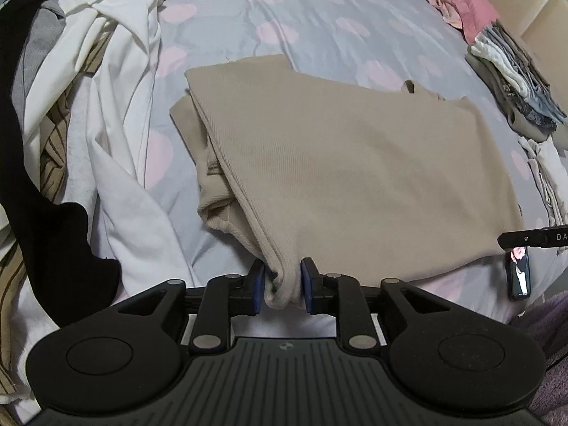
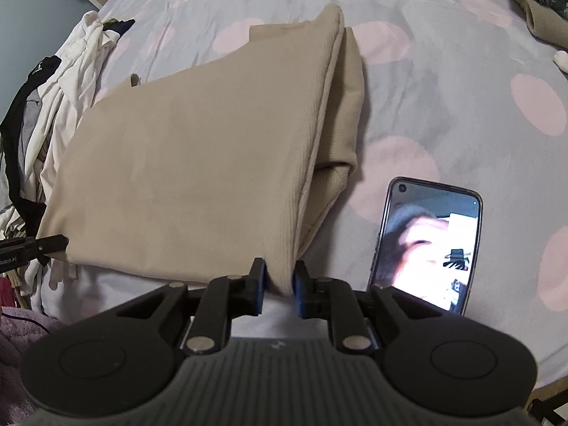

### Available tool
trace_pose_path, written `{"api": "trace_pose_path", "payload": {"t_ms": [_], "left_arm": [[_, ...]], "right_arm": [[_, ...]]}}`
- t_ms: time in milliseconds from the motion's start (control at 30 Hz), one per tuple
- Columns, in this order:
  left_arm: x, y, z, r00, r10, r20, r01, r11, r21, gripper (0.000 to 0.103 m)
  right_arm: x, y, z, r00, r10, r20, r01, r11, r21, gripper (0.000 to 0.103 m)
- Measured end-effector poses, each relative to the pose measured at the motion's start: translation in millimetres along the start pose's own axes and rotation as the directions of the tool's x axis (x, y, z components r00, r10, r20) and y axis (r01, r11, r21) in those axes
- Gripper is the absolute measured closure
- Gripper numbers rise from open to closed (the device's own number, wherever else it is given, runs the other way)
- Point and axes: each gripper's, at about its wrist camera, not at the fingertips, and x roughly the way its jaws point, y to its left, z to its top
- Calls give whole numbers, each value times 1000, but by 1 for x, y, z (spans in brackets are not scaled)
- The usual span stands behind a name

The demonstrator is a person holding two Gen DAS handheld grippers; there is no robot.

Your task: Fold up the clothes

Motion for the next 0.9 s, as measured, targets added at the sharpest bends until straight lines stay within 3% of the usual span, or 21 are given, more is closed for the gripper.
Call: {"api": "trace_pose_path", "payload": {"t_ms": [167, 367, 533, 900], "left_arm": [[-6, 6, 2, 1000, 9, 29, -8, 1000, -29, 78], [-27, 11, 20, 989, 42, 141, -33, 997, -65, 76], [-27, 18, 38, 975, 23, 220, -1, 995, -100, 76], [34, 7, 59, 988, 40, 149, -36, 999, -27, 76]], "right_arm": [[-12, -3, 6, 997, -48, 66, 49, 999, -5, 64], [-21, -16, 27, 990, -11, 141, 2, 998, 62, 58], [-20, -26, 46, 982, 10, 191, -31, 994, 107, 51], [19, -46, 78, 985, 13, 175, -43, 985, 166, 49]]}}
